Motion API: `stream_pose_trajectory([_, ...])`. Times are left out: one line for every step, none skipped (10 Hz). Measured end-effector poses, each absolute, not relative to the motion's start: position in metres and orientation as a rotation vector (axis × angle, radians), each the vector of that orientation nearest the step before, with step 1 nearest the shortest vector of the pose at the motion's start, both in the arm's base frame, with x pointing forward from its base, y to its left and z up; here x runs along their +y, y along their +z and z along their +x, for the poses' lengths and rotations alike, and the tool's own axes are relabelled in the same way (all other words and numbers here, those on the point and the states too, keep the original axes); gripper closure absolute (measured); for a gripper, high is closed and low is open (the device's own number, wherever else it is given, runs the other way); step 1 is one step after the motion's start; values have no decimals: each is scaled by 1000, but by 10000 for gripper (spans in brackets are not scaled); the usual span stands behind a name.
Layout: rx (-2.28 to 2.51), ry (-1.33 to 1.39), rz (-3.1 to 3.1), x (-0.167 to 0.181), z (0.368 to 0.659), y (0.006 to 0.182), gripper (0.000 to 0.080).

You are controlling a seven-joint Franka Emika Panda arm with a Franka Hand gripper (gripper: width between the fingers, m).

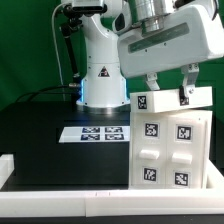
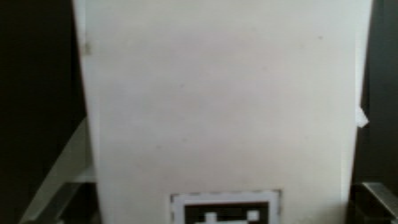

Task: Assemble cabinet

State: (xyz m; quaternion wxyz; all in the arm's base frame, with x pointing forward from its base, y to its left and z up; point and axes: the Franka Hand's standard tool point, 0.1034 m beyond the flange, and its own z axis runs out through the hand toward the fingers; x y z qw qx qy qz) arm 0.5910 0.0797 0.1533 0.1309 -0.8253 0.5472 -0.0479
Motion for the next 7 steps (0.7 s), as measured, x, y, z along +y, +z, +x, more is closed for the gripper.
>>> stream_pose_trajectory([1713, -106, -2302, 80, 590, 153, 239])
stream_pose_trajectory([1815, -73, -2226, 81, 589, 153, 239])
stream_pose_trajectory([1899, -49, -2153, 81, 589, 153, 239])
stream_pose_trajectory([1933, -36, -2118, 80, 588, 152, 239])
stream_pose_trajectory([1942, -34, -2105, 79, 589, 152, 239])
stream_pose_trajectory([1971, -25, -2073, 80, 589, 152, 239])
stream_pose_trajectory([1954, -27, -2090, 80, 589, 151, 157])
